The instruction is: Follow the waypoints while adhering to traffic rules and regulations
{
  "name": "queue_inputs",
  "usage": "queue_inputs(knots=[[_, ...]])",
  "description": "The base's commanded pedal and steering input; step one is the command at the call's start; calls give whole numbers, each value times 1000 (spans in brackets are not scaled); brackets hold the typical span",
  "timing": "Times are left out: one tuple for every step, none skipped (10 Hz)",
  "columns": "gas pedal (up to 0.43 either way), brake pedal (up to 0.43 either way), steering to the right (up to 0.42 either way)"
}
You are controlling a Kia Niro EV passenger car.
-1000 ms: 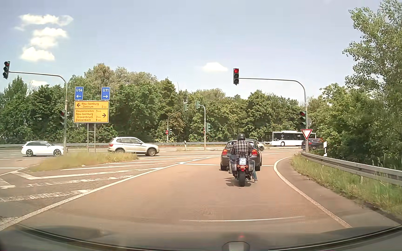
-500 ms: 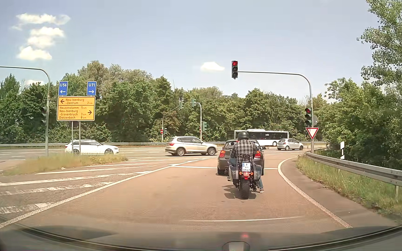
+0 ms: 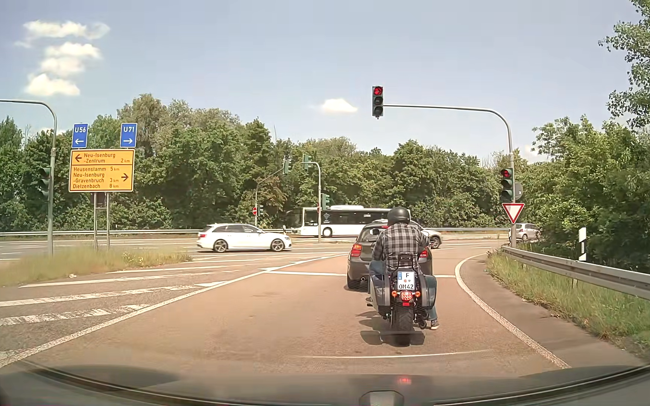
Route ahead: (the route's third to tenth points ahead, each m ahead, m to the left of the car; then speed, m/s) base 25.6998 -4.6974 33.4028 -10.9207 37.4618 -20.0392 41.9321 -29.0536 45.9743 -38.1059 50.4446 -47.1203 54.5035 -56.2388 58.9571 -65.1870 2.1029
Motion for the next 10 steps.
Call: queue_inputs(knots=[[0,305,31],[0,305,30],[0,305,30],[0,305,31],[0,305,31],[0,305,31],[0,305,30],[0,299,31],[0,293,30],[0,287,31]])
